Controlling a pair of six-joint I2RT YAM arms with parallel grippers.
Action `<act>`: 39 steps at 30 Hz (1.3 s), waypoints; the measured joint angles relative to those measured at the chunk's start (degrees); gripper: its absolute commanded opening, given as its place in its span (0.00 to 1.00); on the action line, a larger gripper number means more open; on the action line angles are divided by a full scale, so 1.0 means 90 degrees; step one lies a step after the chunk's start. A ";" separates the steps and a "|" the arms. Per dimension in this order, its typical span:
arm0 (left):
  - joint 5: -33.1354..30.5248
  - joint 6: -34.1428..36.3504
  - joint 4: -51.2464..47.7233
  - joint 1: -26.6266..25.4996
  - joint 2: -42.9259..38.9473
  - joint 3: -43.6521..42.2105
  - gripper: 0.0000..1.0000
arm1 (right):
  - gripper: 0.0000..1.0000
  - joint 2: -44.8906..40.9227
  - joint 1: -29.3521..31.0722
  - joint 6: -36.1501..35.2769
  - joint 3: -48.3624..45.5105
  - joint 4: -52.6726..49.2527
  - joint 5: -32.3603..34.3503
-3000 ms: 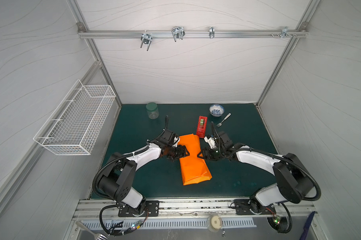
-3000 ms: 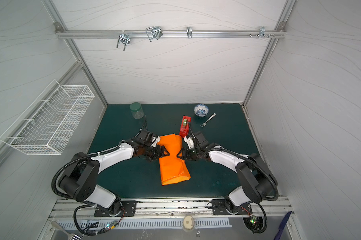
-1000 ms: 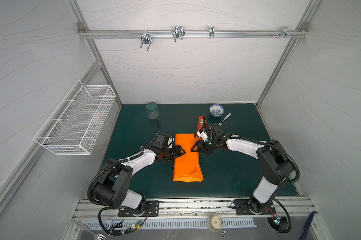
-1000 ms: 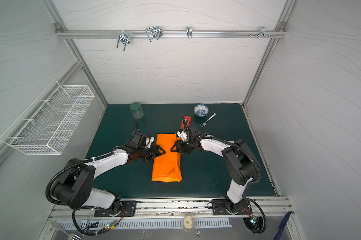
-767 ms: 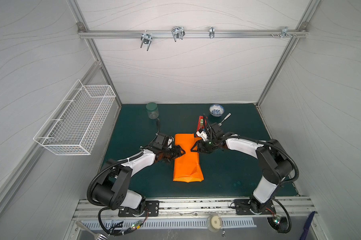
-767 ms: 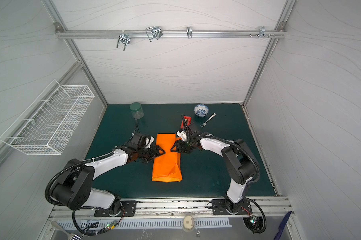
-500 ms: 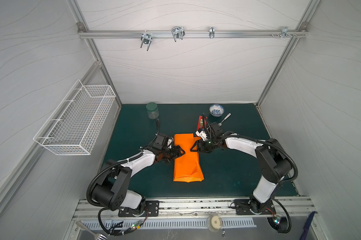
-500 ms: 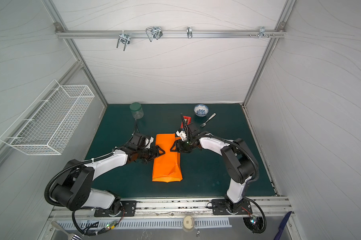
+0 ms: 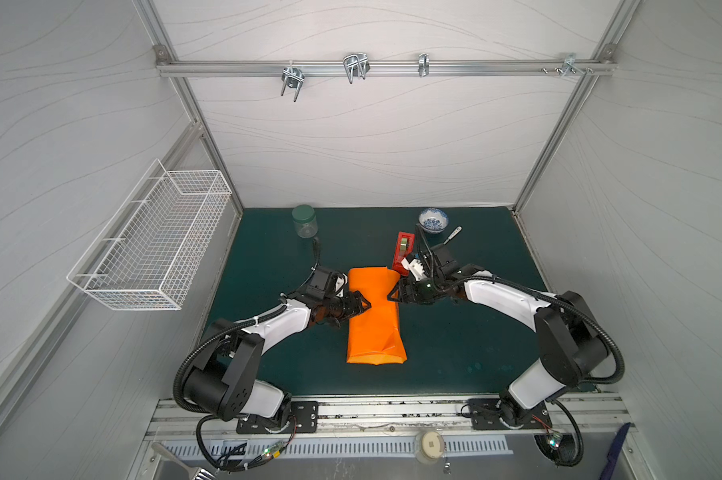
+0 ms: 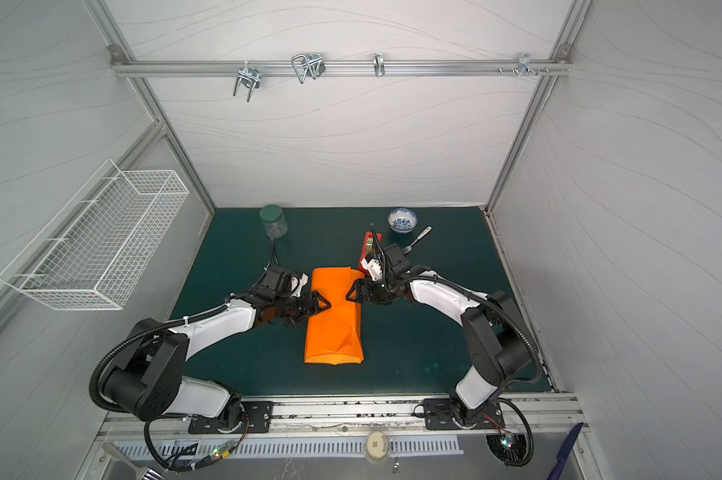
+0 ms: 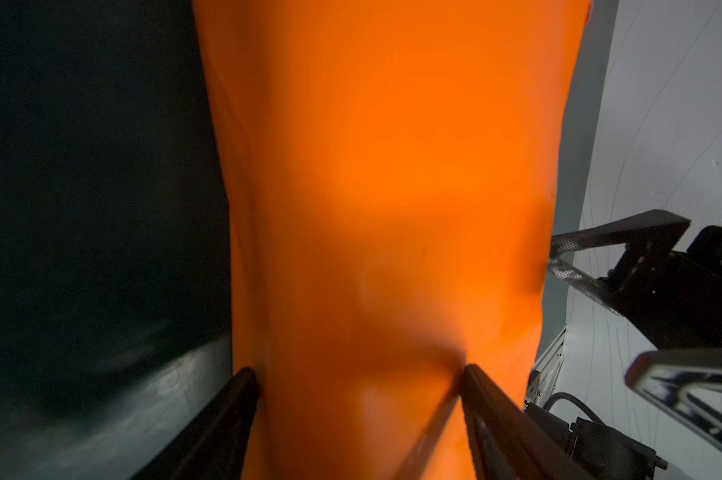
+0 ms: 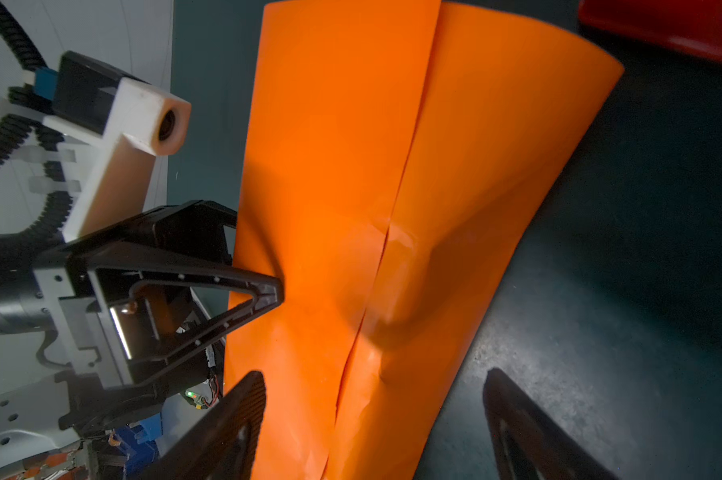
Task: Wrap the gift box in paper
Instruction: 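Hold the seam with the left gripper while the right gripper releases it, then move the right gripper to the red tape dispenser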
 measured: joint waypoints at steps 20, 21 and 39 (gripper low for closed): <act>-0.0019 0.0078 -0.0075 -0.0010 0.0019 0.0061 0.76 | 0.47 0.1739 -0.1528 0.0508 0.1834 0.0663 -0.0168; -0.0019 0.0087 -0.0078 -0.0010 0.0024 0.0066 0.76 | 0.46 0.1919 -0.1540 0.0549 0.1977 0.0687 -0.0206; -0.0010 0.0124 -0.0129 -0.0010 0.0061 0.0112 0.76 | 0.24 0.3198 -0.1613 0.1379 0.2788 0.1307 -0.1088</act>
